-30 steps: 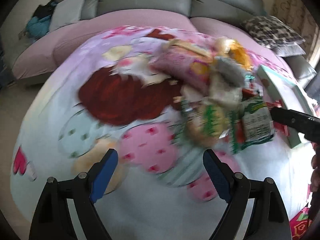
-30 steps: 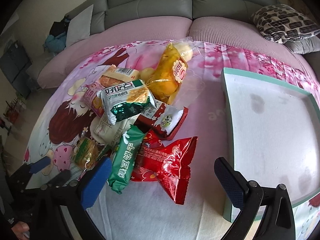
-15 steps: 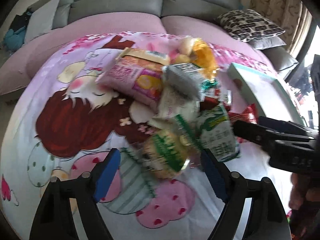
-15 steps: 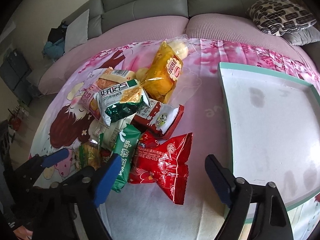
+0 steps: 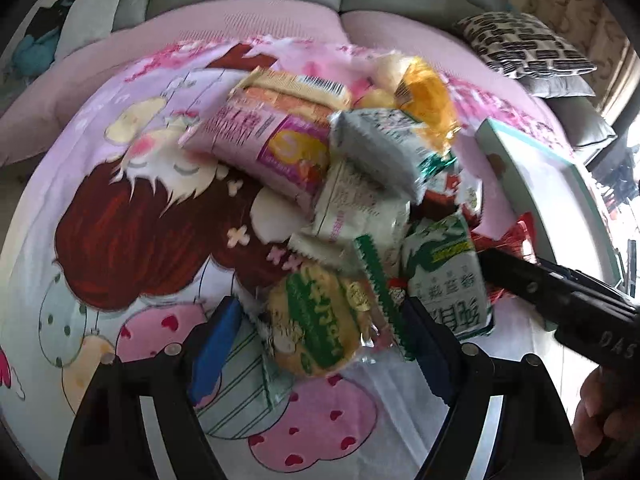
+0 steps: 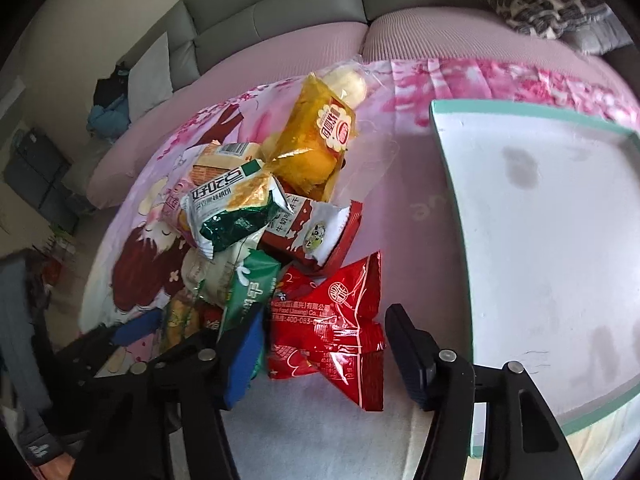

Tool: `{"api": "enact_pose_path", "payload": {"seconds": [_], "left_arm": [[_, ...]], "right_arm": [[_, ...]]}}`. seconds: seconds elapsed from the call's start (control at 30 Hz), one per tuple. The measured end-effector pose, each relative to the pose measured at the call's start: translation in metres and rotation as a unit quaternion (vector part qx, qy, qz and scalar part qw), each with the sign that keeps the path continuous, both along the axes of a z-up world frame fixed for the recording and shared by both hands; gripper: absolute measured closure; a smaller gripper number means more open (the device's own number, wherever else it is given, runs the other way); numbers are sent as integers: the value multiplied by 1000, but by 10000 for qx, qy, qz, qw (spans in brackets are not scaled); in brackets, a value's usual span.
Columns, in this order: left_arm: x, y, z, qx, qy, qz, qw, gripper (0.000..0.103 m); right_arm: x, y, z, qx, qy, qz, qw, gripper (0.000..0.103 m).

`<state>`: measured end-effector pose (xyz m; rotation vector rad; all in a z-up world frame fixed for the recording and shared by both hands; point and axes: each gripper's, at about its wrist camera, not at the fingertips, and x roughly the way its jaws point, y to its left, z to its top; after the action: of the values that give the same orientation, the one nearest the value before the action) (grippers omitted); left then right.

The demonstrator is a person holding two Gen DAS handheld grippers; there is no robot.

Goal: Organize snacks
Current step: 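Carry the cookie and red pack to the white tray and release both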

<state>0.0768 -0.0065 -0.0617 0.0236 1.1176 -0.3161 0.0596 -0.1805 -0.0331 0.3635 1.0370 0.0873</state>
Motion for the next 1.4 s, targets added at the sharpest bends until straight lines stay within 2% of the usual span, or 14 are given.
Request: {"api": "enact_pose_path", "payload": {"seconds": [0.03, 0.07, 0.17, 0.23, 0.3, 0.57, 0.93, 1.2, 1.4], "left_arm": [[0, 1, -1, -3, 27, 26, 10000, 20], [0, 1, -2, 5, 32, 48, 10000, 21], [-1, 3, -1, 34, 42, 134, 9999, 28], [-5, 6, 1, -30, 69, 202, 9998, 44], [-6, 8, 5, -20, 96, 303, 9995, 47], [-6, 23, 24, 45, 161, 700, 9974, 48], [-13, 13, 81, 140, -279, 906, 9954, 48], [0, -31, 122, 208, -638, 752, 9949, 48], [8, -79, 142, 140, -862, 442, 9952, 48]], "right_arm": [[0, 1, 0, -4, -8, 18, 10000, 40], [1, 2, 0, 25, -18, 46, 10000, 45], [1, 3, 2, 48, -33, 52, 10000, 49], [0, 3, 3, 69, -28, 44, 10000, 50], [-1, 2, 4, 82, -51, 38, 9999, 52], [-6, -2, 23, 122, -328, 11, 9994, 53], [-18, -21, 61, 194, -908, -167, 9955, 53], [-18, -57, 87, 71, -1345, -592, 9891, 53], [-19, -105, 93, -74, -1394, -1170, 9833, 53]]}}
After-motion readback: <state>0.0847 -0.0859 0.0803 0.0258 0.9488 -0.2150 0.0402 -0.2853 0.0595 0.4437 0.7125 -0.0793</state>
